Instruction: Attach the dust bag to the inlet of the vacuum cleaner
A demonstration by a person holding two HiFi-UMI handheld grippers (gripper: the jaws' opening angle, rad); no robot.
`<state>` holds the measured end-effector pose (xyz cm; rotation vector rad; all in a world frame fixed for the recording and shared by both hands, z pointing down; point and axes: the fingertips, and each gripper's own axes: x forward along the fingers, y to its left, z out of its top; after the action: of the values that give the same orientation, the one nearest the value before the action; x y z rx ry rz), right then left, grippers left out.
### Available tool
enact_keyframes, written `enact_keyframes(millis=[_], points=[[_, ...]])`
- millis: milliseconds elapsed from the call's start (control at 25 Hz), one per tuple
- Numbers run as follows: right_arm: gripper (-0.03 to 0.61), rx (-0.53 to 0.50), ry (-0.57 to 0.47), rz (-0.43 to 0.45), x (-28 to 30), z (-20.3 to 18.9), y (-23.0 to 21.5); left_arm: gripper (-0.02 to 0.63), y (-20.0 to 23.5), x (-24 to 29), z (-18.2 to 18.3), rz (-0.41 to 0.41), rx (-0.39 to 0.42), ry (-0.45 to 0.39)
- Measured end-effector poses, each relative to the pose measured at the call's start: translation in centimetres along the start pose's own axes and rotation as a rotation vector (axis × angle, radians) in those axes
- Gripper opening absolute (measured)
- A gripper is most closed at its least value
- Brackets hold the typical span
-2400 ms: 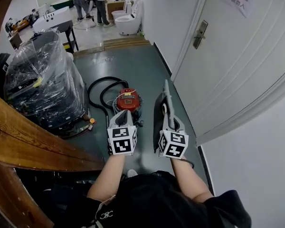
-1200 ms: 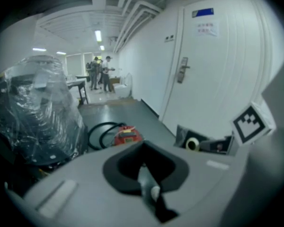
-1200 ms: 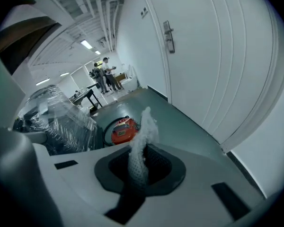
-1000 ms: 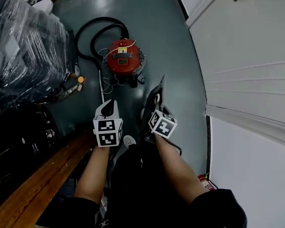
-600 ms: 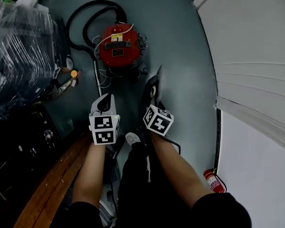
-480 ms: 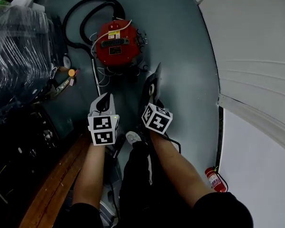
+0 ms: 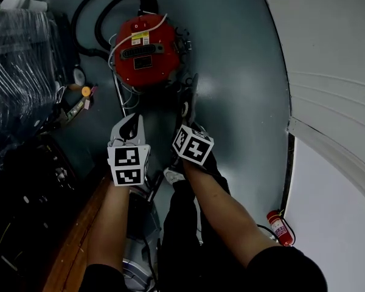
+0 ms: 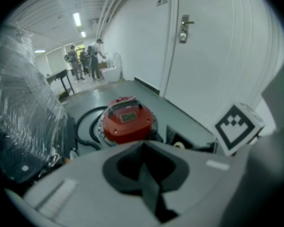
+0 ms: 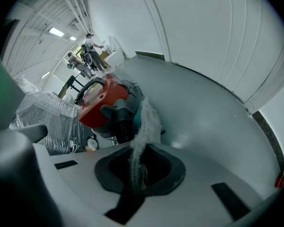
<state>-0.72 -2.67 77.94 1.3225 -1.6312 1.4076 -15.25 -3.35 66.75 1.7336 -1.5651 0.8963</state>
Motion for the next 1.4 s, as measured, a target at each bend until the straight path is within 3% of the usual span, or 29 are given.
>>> enact_keyframes(millis=[200,240,440,640,960,1120,1240,1320,1400], points=[[0.021,-0.011,0.032,0.032,1.6,-0.2,2.1,0.000,2.6,3.1,2.5,-0.009,0.111,0.010],[0.021,-0.010,0.037,0.036,1.8,-0.2,2.3,0.032,3.0,3.7,3.1,-0.019,0.150,0.016],[0.021,0.055,0.080,0.054,2.4,-1.0,3.2,0.122,4.5,6.5,5.3,-0.041,0.402,0.061],[0.021,0.056,0.098,0.075,2.9,-1.3,4.1,0.218,5.6,10.2,7.0,-0.046,0.651,0.089],[0.020,0.141,0.142,0.133,3.8,-1.3,5.4,0.282,8.2,14.3,8.9,-0.038,0.696,0.176],[0.018,0.158,0.140,0.147,3.9,-1.3,5.9,0.282,7.4,15.2,8.7,-0.061,0.784,0.190],[0.017,0.189,0.127,0.160,4.0,-1.3,6.3,0.257,7.1,15.9,8.6,-0.053,0.863,0.172],[0.015,0.206,0.115,0.152,3.9,-1.3,6.2,0.180,7.4,16.3,9.0,-0.045,0.876,0.153],[0.014,0.233,0.105,0.143,3.9,-1.6,6.1,0.173,7.5,16.4,9.1,-0.074,0.889,0.159]])
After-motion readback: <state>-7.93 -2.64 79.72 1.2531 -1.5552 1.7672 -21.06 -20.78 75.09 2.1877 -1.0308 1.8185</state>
